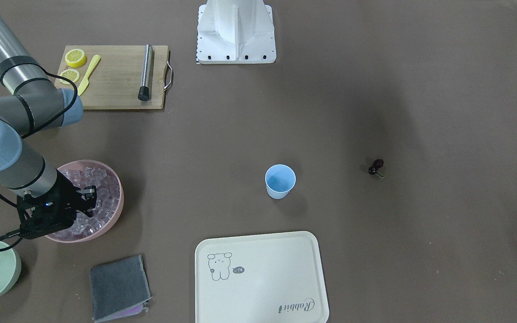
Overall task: Put ice and cherries in cup
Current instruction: 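Carry the ice cube with the right gripper over the blue cup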
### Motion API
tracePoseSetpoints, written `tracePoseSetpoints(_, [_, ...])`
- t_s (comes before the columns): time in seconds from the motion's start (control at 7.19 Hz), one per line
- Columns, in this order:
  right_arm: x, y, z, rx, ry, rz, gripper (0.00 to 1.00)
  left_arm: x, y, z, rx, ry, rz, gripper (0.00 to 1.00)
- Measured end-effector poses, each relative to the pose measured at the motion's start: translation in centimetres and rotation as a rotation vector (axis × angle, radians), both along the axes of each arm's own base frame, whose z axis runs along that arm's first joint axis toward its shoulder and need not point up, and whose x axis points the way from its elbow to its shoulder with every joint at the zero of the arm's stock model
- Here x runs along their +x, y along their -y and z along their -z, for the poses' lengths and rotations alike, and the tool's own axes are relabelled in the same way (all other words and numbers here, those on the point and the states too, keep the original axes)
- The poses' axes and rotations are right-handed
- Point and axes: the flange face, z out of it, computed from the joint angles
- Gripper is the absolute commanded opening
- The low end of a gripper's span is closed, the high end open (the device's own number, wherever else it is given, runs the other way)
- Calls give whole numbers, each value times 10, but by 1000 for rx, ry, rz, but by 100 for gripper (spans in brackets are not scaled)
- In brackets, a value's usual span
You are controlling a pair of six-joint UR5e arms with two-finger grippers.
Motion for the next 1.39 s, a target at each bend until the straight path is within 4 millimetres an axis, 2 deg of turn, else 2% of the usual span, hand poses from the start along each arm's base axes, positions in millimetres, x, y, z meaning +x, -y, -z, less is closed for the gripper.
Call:
tracePoseSetpoints(0.42, [22,1,16,19,26,-23,0,0,-2,0,11,-2,1,97])
tracePoseSetpoints(0.56, [31,-2,31,16,38,-28,0,0,-2,0,14,-3,1,97])
tracePoseSetpoints(0.83, [38,-16,90,-21,40,-24,0,0,-2,-1,14,-2,0,97])
tracePoseSetpoints(1.11, [7,-26,158,-56,61,-46,0,1,-1,0,12,-4,2,97])
tracePoseSetpoints(1.25, [-21,-33,198,-81,88,-70,0,1,1,0,9,-5,5,97])
tracePoseSetpoints(1.39, [-58,-41,238,-108,107,-100,0,2,3,-1,5,-5,6,97])
